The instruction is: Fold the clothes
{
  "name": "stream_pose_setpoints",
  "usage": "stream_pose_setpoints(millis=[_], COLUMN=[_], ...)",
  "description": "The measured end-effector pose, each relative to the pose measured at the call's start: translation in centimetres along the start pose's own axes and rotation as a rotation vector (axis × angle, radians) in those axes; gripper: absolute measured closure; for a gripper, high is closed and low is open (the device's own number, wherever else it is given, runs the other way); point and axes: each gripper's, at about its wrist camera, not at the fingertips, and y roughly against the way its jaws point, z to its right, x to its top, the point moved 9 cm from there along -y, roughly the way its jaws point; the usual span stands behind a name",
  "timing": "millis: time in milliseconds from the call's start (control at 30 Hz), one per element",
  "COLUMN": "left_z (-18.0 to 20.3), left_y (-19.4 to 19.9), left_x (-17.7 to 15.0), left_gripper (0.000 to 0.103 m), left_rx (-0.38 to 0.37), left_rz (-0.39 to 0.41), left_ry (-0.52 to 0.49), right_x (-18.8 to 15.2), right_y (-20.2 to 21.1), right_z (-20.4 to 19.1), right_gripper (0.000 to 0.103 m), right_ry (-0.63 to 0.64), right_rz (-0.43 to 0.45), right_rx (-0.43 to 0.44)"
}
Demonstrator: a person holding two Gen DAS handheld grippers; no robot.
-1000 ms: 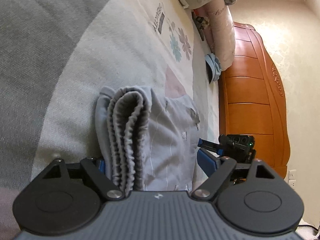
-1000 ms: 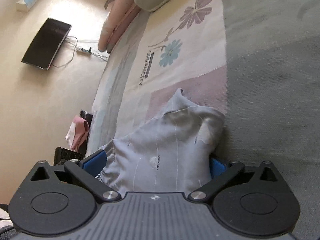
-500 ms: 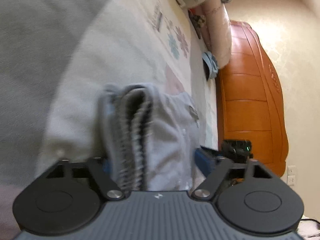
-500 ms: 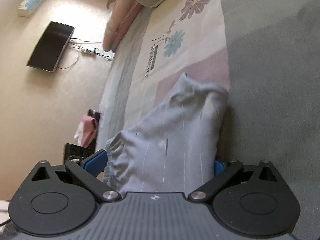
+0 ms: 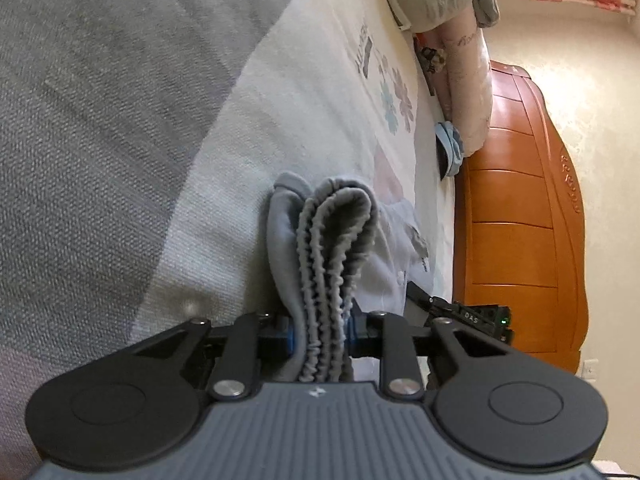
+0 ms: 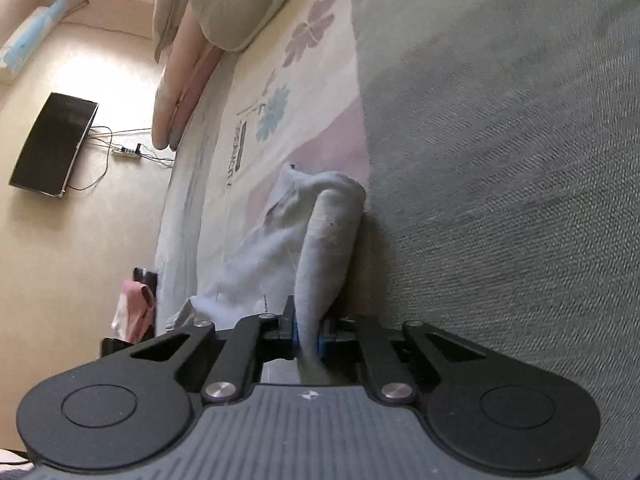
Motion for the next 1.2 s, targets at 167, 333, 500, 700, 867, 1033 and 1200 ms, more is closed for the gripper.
stream_pose_setpoints(millis=[167, 333, 500, 700, 867, 1033, 1200], left_z=[2.1, 5.4, 10.4, 17.9, 24.5, 30.8, 36.0], left_y=[0.3, 1.4, 1.3, -3.0, -10.7, -20.8, -30.9], left_x=[-0.1, -0.2, -0.6, -0.3, -0.4, -1.6, -3.8], left_gripper=[0.083, 0.083, 0.083, 0.083, 0.083, 0.083, 0.083], left_rx=[0.032, 0.026, 0.049, 0.065, 0.046, 0.015, 0.024], left_rz=[0.010, 0.052, 0.089, 0.056, -0.074, -0.256, -0.424], left_ry=[-0.084, -0.156, -0.239, -0.363, -0.491, -0.638, -0.773], right_x=[-0.5, -0.1, 0.4, 1.7, 2.7, 2.3, 1.1], right_y=[0.7, 1.9, 3.7, 9.3, 16.6, 24.4, 31.0], right_z=[-1.3, -1.9, -3.1, -3.1, -0.3, 4.5, 9.1], right_gripper=[0.092, 0.092, 0.092, 0.092, 0.092, 0.092, 0.092], right_ry=[0.060, 0.066, 0.093, 0.113, 0.091, 0.023, -0.043], right_rz=[0.051, 0.089, 0.102, 0.193, 0.336, 0.525, 0.683], right_rx=[-0.037, 0.025, 0.102, 0.168, 0.152, 0.065, -0.044])
